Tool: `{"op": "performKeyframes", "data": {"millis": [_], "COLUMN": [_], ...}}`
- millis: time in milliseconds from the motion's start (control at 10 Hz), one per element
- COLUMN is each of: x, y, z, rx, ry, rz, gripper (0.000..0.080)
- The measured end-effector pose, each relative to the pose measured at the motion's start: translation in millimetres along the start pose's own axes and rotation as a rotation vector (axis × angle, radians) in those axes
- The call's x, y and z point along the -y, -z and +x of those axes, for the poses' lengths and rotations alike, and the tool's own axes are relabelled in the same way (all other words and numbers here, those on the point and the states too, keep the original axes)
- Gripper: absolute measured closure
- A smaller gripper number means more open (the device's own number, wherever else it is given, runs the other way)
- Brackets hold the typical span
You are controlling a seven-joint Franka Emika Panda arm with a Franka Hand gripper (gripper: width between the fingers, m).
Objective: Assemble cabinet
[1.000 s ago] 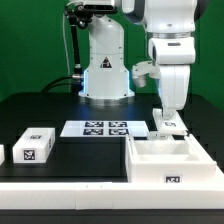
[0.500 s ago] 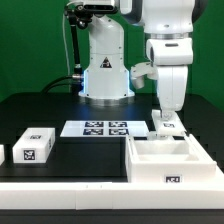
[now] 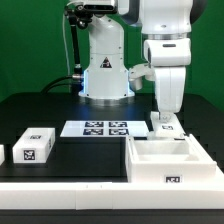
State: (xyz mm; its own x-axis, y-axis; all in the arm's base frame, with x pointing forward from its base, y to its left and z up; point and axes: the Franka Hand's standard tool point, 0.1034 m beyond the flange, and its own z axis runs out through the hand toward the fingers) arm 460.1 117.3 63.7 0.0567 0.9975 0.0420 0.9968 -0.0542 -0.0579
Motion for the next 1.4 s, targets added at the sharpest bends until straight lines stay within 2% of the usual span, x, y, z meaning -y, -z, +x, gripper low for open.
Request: {"op": "performKeyframes", "data": {"millis": [500, 1000, 1400], "x": [2.8, -15.8, -16.2], "y": [-3.0, 1.3, -1.8], "z": [4.3, 8.1, 7.0], "rx": [-0.001, -0.013, -0.015], "ry": [-0.002, -0.001, -0.005], "rz": [0.009, -0.009, -0.004], "gripper": [0.0737, 0.0737, 0.0737]}}
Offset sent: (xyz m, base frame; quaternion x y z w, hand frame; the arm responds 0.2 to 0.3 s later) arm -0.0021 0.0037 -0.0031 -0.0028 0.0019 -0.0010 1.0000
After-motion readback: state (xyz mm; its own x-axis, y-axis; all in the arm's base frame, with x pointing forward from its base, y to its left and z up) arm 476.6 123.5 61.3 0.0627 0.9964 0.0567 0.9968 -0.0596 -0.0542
